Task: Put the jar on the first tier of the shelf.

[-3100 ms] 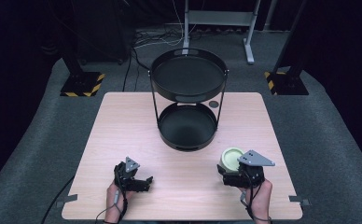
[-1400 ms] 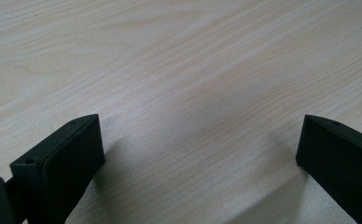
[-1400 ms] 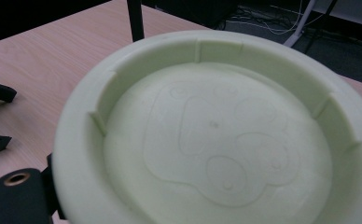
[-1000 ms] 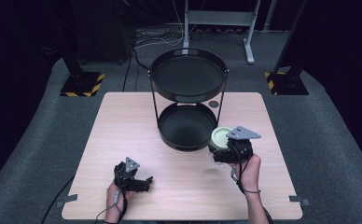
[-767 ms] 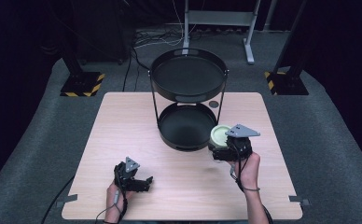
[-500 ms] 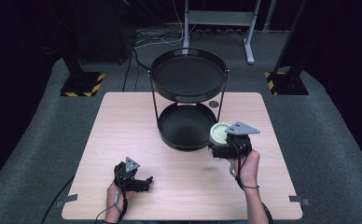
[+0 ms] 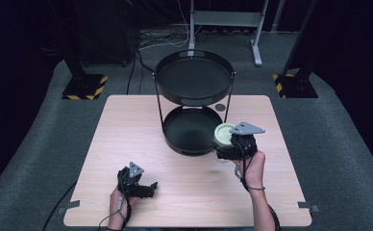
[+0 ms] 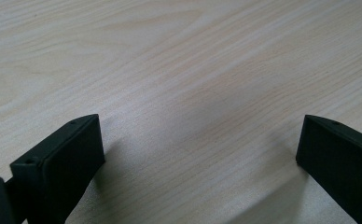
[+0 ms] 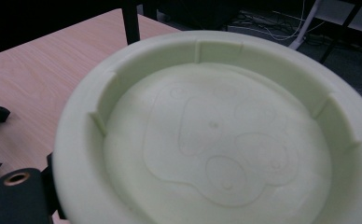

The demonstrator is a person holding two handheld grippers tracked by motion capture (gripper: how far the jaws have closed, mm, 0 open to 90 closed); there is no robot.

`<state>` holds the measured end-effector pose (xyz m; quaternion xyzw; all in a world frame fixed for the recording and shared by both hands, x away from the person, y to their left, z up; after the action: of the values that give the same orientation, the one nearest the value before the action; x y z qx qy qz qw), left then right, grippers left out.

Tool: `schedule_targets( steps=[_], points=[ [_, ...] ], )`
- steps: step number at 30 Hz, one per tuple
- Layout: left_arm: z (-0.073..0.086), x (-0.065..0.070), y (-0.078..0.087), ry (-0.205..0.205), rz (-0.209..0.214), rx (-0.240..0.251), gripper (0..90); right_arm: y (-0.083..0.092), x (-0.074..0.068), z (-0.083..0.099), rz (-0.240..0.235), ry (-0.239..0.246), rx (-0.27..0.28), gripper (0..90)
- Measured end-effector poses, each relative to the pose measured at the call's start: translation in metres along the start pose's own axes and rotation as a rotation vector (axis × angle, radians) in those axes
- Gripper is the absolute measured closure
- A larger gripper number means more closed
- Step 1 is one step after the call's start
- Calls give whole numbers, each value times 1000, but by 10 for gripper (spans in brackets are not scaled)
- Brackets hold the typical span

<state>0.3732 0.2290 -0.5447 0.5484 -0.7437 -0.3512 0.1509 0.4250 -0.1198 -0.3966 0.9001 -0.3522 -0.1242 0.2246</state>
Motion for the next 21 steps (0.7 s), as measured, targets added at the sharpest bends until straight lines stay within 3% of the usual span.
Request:
schedule_targets(
  steps=[21],
  points=[
    [0,0,0,3,0,2,4,-13,7,-11,-2,-3,-13,110]
  ],
)
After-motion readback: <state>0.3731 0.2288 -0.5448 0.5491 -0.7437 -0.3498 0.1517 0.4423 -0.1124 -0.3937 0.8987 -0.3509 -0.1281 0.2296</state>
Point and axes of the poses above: each handheld gripper's, and its own axes: y roughly backward along the jaws, z roughly out of its underside, x roughly to its right, the point moved 2 cm from there along -y, roughly forward along the jaws, and after that the axes turned 13 degrees about -z, right-handed, at the moved point
